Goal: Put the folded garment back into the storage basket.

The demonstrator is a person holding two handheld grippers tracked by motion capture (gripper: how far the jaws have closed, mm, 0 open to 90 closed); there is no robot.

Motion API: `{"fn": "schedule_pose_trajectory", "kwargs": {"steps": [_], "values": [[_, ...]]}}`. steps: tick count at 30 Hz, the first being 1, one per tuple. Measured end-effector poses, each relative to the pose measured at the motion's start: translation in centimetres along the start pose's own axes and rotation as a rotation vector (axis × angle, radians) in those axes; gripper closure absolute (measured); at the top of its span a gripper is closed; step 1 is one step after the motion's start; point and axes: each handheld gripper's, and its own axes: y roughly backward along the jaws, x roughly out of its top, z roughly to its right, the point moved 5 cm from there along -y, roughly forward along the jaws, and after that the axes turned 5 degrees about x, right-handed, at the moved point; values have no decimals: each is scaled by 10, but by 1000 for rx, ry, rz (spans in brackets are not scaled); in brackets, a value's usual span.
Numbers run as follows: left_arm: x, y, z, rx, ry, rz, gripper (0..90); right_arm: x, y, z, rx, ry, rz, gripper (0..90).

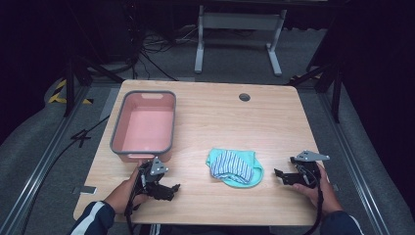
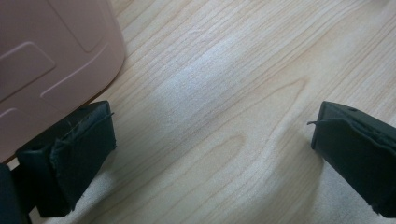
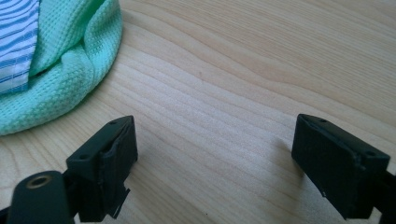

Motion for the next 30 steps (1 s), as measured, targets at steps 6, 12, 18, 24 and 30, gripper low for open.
{"fn": "schedule_pose_trajectory", "kwargs": {"steps": [6, 12, 18, 24, 30], "values": [[1, -1, 1, 0, -5, -2, 0, -2, 2, -1, 1, 4, -2, 148], [1, -1, 1, 1, -2, -3, 2, -1, 2, -1, 6, 5, -12, 148], [6, -3, 1, -66, -87, -10, 10, -2, 5, -3, -13, -14, -38, 165], [13, -6, 4, -120, -144, -22, 63, 5, 7, -13, 30, -12, -32, 251], [35, -16, 22, -164, -223, -5, 220, 21, 6, -37, 53, 24, -17, 301]]}}
